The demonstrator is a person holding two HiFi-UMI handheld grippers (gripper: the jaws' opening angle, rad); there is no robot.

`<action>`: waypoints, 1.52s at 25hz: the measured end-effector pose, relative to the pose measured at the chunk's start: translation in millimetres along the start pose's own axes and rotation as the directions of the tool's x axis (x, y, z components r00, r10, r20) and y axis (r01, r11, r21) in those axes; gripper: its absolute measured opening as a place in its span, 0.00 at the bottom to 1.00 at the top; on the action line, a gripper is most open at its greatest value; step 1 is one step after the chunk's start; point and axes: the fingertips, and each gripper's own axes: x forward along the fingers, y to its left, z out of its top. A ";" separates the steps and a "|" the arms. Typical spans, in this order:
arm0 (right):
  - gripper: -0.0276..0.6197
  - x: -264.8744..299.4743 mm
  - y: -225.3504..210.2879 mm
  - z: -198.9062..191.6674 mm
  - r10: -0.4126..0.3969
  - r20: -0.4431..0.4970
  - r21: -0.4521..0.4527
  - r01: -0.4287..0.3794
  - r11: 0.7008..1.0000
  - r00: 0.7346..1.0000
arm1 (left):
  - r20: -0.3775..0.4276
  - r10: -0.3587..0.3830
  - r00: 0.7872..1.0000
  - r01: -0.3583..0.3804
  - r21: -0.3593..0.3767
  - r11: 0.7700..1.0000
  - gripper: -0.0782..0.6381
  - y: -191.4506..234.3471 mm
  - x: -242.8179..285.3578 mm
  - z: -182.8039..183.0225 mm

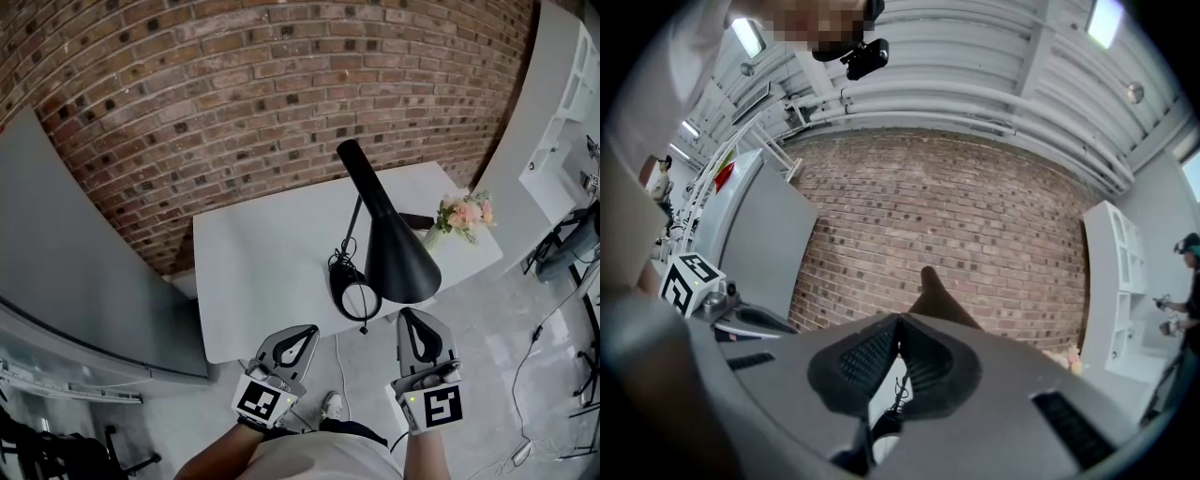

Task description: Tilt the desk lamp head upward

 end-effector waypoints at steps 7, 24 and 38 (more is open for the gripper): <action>0.06 -2.7 7.6 -9.6 0.003 -0.020 0.008 -0.002 1.000 1.000 | -0.007 0.011 1.000 -0.011 -0.005 1.000 0.12 1.8 -7.5 -1.6; 0.06 -9.7 69.5 -13.2 0.106 -0.032 0.035 -0.105 0.994 0.994 | -0.003 0.036 0.999 -0.036 -0.019 0.999 0.12 12.6 -44.7 1.7; 0.06 -17.4 106.5 -11.5 0.115 -0.049 0.033 -0.114 0.993 0.992 | 0.028 0.019 0.999 -0.018 -0.047 0.999 0.12 15.0 -71.3 2.5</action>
